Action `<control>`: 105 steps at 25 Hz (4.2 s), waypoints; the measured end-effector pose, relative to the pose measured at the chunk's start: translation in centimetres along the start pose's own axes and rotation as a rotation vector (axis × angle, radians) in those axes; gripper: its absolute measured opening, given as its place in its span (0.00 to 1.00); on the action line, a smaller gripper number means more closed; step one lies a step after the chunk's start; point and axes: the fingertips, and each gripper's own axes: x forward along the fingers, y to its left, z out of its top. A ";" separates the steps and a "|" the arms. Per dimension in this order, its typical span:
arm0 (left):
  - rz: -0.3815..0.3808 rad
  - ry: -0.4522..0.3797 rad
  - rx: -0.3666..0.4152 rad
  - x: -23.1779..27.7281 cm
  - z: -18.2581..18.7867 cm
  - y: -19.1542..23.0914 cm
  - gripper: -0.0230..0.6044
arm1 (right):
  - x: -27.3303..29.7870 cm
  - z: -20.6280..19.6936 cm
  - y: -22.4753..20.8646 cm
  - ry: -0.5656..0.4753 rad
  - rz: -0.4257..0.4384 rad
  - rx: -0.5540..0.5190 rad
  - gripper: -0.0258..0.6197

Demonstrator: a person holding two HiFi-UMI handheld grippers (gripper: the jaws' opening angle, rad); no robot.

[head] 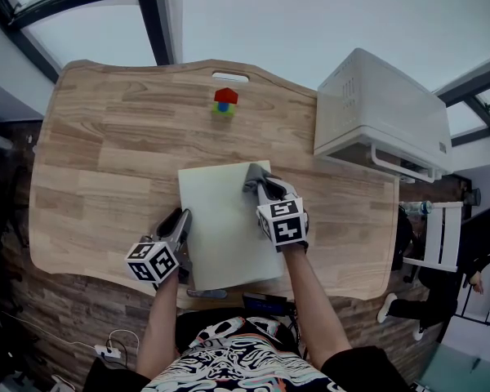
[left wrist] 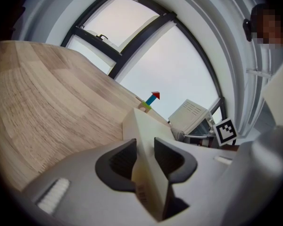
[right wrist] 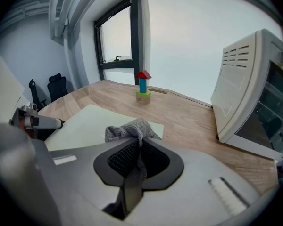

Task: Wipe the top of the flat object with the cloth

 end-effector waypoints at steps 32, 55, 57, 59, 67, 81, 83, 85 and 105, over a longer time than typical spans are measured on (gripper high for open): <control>-0.011 -0.007 -0.016 0.0 0.0 0.1 0.32 | 1.2 1.4 -0.7 0.010 -0.008 0.041 0.07; -0.020 -0.008 -0.025 0.0 -0.1 0.1 0.32 | 2.2 1.3 1.4 0.065 0.007 -0.076 0.07; -0.019 -0.009 -0.025 0.0 -0.1 0.1 0.32 | 2.4 1.3 1.5 0.062 0.012 -0.083 0.07; -0.018 -0.010 -0.026 0.0 -0.1 0.2 0.32 | 2.5 1.2 1.6 0.069 0.015 -0.086 0.07; -0.015 -0.011 -0.026 0.0 -0.1 0.1 0.32 | 2.6 1.6 2.5 0.074 0.031 -0.107 0.07; -0.015 -0.017 -0.037 0.0 -0.1 0.2 0.32 | 3.0 1.9 3.8 0.081 0.062 -0.111 0.07; -0.015 -0.018 -0.038 0.0 -0.1 0.2 0.32 | 3.1 2.1 4.0 0.086 0.068 -0.110 0.07; -0.016 -0.018 -0.038 0.0 -0.1 0.2 0.32 | 3.1 2.2 4.3 0.089 0.072 -0.113 0.07; -0.012 -0.028 -0.037 0.0 -0.1 0.3 0.32 | 3.5 2.5 5.7 0.095 0.092 -0.147 0.07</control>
